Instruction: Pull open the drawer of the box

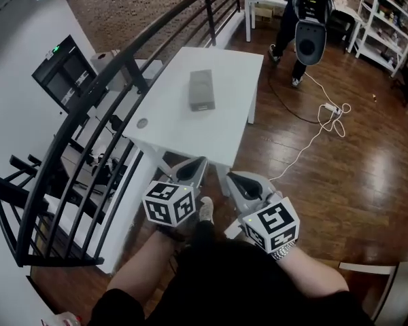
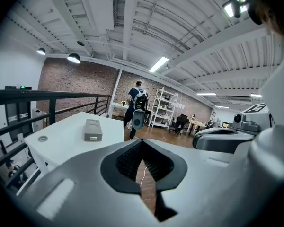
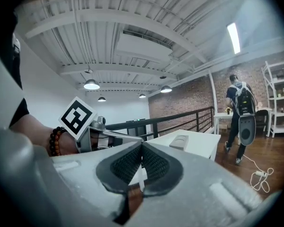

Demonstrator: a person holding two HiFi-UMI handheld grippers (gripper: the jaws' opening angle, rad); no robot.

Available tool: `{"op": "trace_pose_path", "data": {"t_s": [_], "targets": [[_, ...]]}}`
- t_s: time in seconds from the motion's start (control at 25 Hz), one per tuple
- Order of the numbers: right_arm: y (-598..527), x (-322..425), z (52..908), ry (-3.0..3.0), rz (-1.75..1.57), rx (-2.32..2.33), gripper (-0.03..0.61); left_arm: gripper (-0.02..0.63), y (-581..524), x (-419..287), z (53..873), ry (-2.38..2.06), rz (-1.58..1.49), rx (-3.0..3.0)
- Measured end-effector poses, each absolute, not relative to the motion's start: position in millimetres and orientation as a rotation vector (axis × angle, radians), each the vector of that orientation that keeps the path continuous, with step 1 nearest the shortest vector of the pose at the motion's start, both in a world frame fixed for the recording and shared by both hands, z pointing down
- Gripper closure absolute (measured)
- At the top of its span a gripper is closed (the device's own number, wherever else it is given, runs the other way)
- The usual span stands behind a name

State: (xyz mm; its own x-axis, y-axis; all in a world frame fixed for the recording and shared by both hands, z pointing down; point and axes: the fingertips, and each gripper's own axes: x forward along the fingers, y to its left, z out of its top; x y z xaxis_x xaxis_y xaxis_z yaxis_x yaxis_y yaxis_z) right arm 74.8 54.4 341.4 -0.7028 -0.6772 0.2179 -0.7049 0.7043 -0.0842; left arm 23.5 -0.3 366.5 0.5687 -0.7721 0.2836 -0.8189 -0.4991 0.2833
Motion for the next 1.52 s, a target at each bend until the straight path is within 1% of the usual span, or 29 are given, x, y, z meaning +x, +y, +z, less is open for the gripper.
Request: {"op": "trace_pose_path", "data": {"t_s": [0.2, 0.52, 1.04, 1.52], "targets": [[26.4, 74.4, 348.2, -2.69, 0.237, 1.137, 0.586, 0.595, -37.1, 16.0, 382.8, -1.254, 0.096, 2.348], [-33.7, 62.7, 365.3, -2.617, 0.308, 1.143, 0.586, 0.573, -103.4, 2.5, 415.7, -1.114, -0.017, 2.187], [-120.3, 27.4, 397.2, -2.499, 0.435, 1.131, 0.586, 0.535, -198.4, -28.6, 490.4, -0.96, -0.114, 1.864], [-169.4, 4.0, 425.0, -2.41, 0.523, 1.115, 0.586, 0.518, -262.1, -42.8, 549.3, -0.9, -0.163, 1.625]]}}
